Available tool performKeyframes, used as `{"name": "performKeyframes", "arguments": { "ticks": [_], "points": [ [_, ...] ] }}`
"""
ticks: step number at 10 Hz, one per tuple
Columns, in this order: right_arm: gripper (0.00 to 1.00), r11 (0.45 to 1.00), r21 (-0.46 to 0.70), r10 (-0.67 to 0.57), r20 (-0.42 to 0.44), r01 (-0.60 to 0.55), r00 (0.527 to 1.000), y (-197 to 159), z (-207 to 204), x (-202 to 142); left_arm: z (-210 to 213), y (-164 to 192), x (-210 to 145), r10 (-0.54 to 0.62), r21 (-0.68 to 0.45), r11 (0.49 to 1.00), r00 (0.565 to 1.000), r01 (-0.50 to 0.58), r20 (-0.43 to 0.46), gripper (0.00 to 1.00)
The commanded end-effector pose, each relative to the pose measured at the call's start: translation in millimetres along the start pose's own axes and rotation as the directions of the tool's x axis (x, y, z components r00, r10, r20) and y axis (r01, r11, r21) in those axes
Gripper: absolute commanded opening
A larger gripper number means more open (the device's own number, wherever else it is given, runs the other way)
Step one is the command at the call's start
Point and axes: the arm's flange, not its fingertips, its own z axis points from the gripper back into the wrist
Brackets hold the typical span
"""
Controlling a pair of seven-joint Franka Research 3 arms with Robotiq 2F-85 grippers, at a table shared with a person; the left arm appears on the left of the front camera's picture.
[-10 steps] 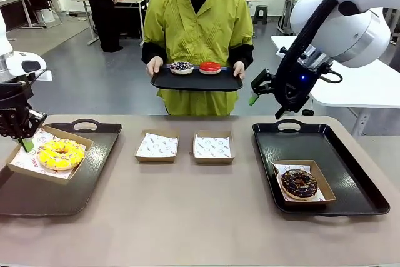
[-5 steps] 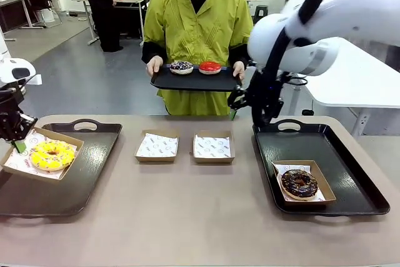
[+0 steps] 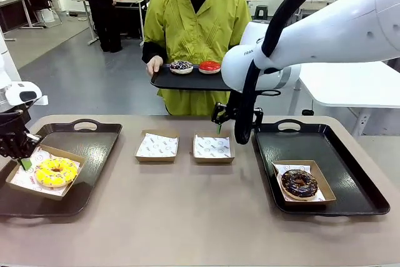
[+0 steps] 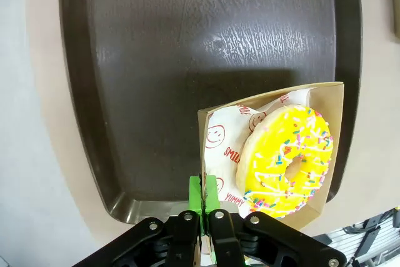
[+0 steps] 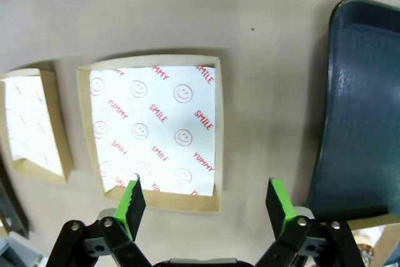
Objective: Individually package the donuts and arrange them on the tray.
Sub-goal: Place the picked Paper togo box on the Handle tray while simultaneously picking up another Paper togo box from the table with the other hand.
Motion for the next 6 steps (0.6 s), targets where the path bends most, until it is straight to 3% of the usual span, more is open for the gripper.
{"name": "performKeyframes", "arguments": {
  "ticks": [1, 6],
  "points": [
    [1.0, 0.999, -0.034, -0.019, 0.008, 0.019, 1.0, 0, -12, 6, 1, -9, -2, 0.052, -0.03, 0.998, 0.998, -0.051, 0.024, 0.01],
    [1.0, 0.998, -0.05, 0.028, 0.008, -0.027, 1.0, 1, -34, 10, -10, -27, -9, 0.073, -0.019, 0.997, 0.997, -0.073, 0.01, 0.01]
  ]
}}
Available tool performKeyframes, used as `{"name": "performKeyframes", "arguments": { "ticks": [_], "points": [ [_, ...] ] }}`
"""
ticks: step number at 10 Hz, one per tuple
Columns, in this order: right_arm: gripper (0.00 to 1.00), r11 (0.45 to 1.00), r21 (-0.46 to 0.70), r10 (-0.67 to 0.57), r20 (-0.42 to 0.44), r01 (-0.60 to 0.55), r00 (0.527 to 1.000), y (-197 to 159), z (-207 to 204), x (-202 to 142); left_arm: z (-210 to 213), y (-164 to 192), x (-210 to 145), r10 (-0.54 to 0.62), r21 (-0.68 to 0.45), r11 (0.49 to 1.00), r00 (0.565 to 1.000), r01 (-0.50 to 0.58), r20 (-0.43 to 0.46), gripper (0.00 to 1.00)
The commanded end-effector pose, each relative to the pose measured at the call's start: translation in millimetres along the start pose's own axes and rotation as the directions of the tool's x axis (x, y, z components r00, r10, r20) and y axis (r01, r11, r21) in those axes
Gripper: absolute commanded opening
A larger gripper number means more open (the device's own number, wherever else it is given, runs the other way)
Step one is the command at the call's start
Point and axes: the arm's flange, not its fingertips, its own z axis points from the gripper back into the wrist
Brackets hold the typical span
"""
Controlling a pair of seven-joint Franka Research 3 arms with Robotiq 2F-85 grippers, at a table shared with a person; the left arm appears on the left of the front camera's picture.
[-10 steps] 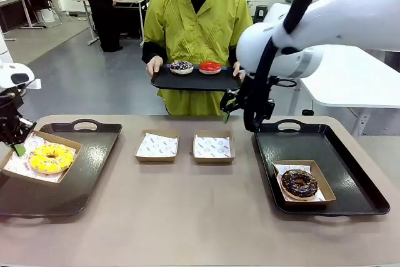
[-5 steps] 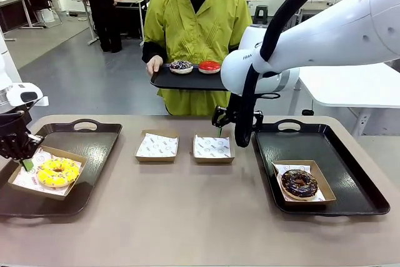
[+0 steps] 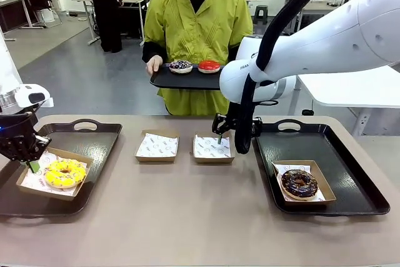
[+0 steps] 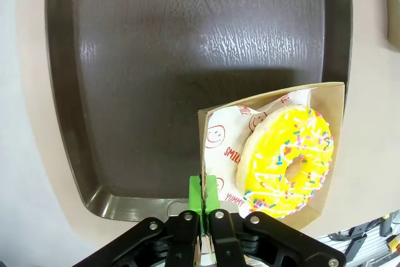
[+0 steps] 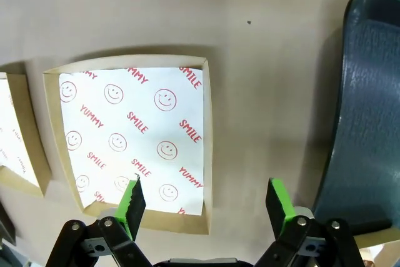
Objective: Individually package the donuts and arrange them on the tray.
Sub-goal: Place the picked Paper togo box on the Handle tray while simultaneously picking up another Paper togo box from the table with the other hand.
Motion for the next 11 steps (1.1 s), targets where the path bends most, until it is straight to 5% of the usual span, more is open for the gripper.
{"name": "performKeyframes", "arguments": {
  "ticks": [1, 10, 11],
  "points": [
    [1.0, 1.0, -0.022, 0.014, 0.034, -0.013, 0.999, 4, -5, 10, -11, -10, -4, 0.022, -0.013, 1.0, 1.0, -0.022, 0.007, 0.01],
    [1.0, 0.999, -0.036, 0.019, 0.022, -0.019, 1.0, 3, -19, 17, -28, -17, 1, 0.031, 0.009, 0.999, 1.0, -0.031, 0.001, 0.01],
    [1.0, 0.999, -0.038, 0.016, 0.022, -0.016, 1.0, 3, -19, 17, -31, -17, 2, 0.03, 0.011, 0.999, 1.0, -0.03, -0.006, 0.15]
  ]
}}
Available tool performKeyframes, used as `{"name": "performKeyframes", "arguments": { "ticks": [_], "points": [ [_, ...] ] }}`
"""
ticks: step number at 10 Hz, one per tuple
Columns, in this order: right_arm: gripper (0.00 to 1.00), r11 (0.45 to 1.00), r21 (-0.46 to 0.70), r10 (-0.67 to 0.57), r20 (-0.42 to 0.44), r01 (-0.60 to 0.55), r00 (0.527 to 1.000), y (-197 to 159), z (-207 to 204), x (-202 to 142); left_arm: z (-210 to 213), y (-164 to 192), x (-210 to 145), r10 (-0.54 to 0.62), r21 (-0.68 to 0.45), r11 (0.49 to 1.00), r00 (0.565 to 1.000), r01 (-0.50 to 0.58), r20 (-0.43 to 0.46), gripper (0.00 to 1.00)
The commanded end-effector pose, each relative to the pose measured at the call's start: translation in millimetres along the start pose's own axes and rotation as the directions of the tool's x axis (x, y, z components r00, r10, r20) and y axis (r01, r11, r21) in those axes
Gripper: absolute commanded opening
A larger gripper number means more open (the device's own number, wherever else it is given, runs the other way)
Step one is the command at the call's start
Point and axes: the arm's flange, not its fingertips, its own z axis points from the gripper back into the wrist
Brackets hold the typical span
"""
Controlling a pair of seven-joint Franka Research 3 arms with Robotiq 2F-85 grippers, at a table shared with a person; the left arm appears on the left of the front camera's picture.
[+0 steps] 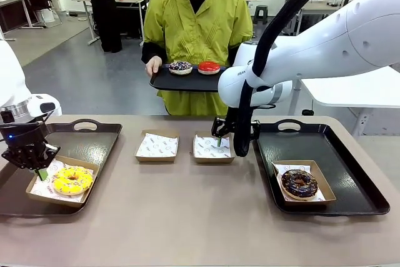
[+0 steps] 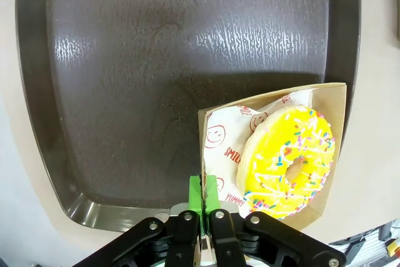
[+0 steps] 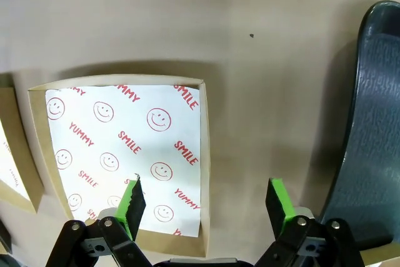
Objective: Individually package the donuts and arrange them on the tray.
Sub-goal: Place the picked Paper togo box on the Handle tray while simultaneously picking up another Paper togo box from the table with the other hand.
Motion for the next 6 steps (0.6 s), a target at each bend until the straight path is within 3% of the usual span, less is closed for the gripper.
{"name": "performKeyframes", "arguments": {
  "ticks": [1, 2, 3, 4, 5, 6],
  "points": [
    [1.0, 0.999, -0.032, 0.009, 0.019, -0.009, 1.0, 3.4, -2.1, 7.5, -8.3, -4.2, 1.3, 0.019, 0.013, 1.0, 1.0, -0.019, 0.011, 0.2],
    [1.0, 0.999, -0.032, 0.021, 0.009, -0.02, 1.0, 2.8, -2.4, 7.2, -9.6, -4.2, 1.8, 0.015, 0.013, 1.0, 1.0, -0.016, 0.011, 0.34],
    [0.42, 0.999, -0.033, 0.019, 0.008, -0.019, 1.0, 3.0, -2.3, 7.0, -9.9, -3.7, 1.6, 0.011, 0.012, 1.0, 1.0, -0.011, 0.011, 0.75],
    [0.41, 0.999, -0.031, 0.014, 0.008, -0.014, 1.0, 3.2, -2.3, 7.5, -8.7, -3.0, 1.3, 0.009, 0.008, 1.0, 1.0, -0.009, 0.013, 0.89],
    [0.0, 1.0, -0.029, 0.013, 0.01, -0.012, 1.0, 3.9, -2.0, 7.5, -7.0, -2.3, 1.0, 0.011, 0.004, 1.0, 1.0, -0.011, 0.015, 1.0],
    [0.39, 1.0, -0.028, 0.012, 0.011, -0.011, 1.0, 4.1, -2.2, 7.4, -5.4, -1.8, 0.3, 0.01, 0.0, 1.0, 1.0, -0.01, 0.017, 1.0]
  ]
}}
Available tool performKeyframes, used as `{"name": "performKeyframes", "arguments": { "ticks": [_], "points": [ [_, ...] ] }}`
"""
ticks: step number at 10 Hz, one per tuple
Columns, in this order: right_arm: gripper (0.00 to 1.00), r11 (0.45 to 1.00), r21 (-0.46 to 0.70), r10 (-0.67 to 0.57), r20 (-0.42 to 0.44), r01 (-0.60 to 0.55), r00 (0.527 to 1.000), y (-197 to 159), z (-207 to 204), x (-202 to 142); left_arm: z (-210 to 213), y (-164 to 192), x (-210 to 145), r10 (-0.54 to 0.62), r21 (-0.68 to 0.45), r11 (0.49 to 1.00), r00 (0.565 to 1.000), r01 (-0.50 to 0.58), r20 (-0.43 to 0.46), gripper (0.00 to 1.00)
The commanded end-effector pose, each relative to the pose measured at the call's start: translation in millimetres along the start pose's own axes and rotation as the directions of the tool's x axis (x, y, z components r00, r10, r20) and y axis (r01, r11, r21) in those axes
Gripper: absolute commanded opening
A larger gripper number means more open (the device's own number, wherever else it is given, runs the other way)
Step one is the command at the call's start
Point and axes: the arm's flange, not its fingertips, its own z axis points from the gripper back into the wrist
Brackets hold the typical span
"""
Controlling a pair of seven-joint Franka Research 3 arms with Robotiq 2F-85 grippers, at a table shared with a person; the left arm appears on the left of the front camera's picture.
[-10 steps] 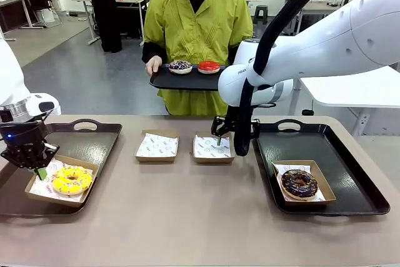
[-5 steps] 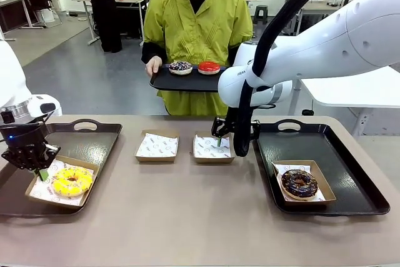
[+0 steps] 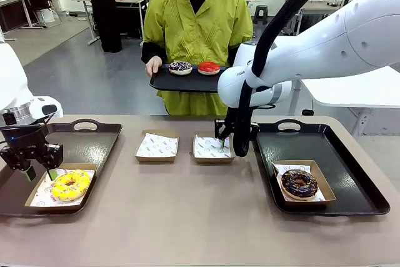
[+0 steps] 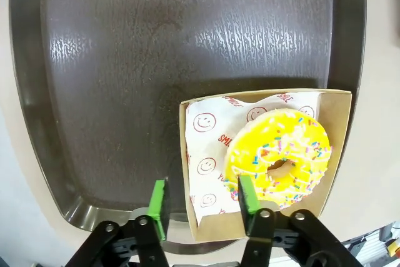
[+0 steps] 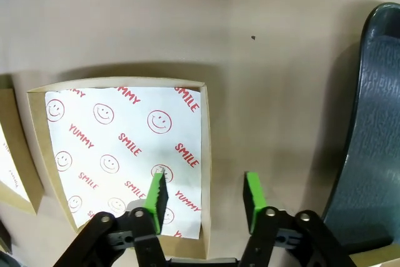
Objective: Individually package the donuts and arrange them on the tray.
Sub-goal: Place the picked Paper togo box on the Handle tray while simultaneously picking up another Paper togo box from the table with the other hand.
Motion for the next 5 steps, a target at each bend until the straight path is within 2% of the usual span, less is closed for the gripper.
{"name": "performKeyframes", "arguments": {
  "ticks": [1, 5],
  "points": [
    [0.0, 1.0, -0.028, 0.008, 0.014, -0.008, 1.0, 3.6, -0.3, 6.4, 0.8, -0.1, -2.0, 0.011, -0.004, 1.0, 1.0, -0.01, 0.022, 1.0],
    [0.0, 1.0, -0.03, 0.0, 0.016, 0.001, 1.0, 4.2, -0.1, 6.5, 1.5, 2.1, -2.4, 0.009, -0.011, 1.0, 1.0, -0.009, 0.017, 1.0]
  ]
}}
